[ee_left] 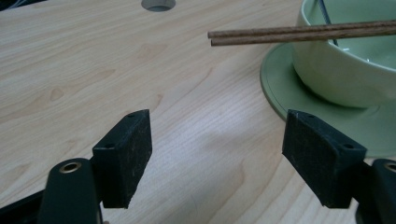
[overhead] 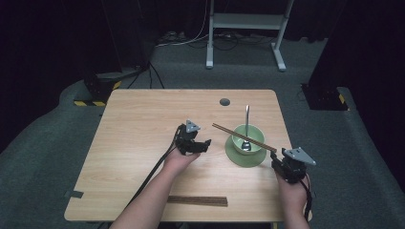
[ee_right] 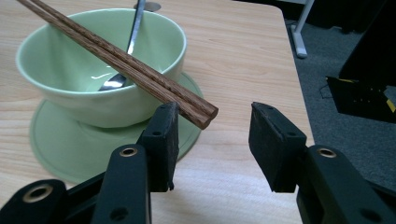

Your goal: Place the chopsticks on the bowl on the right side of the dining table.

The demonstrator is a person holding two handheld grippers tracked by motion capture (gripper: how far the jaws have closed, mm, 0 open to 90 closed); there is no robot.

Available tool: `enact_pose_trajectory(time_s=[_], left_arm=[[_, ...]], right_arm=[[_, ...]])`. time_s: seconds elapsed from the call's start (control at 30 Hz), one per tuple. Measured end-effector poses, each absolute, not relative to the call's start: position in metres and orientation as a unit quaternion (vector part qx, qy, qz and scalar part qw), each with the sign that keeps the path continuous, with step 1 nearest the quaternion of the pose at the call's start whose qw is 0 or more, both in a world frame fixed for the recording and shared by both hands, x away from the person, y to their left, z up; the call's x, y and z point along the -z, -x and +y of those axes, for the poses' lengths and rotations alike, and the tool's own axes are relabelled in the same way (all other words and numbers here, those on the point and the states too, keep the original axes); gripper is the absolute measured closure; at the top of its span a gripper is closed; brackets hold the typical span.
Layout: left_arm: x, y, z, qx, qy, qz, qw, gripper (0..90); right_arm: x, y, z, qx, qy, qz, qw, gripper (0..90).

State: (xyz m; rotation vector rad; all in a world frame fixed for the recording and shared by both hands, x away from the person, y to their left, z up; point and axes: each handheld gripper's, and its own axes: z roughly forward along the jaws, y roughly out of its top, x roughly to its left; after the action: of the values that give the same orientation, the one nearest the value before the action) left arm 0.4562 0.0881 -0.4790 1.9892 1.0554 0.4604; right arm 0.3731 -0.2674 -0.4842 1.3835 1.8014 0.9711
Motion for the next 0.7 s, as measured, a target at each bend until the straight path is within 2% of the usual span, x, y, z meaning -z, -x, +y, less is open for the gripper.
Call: enact_pose_trajectory(time_s=[0.37,0.7], left_arm=[[0.488,-0.473,0.063,-0.211,-0.777,0.426,0.412,25.0],[0.490,-0.482,0.046,-0.210,-0.775,0.413,0.429,25.3]], right_arm=[[0.479,-0.395,-0.274,-0.358,-0.518,0.700,0.336,57.7],[0.482,-0.411,-0.274,-0.340,-0.506,0.717,0.340,57.6]])
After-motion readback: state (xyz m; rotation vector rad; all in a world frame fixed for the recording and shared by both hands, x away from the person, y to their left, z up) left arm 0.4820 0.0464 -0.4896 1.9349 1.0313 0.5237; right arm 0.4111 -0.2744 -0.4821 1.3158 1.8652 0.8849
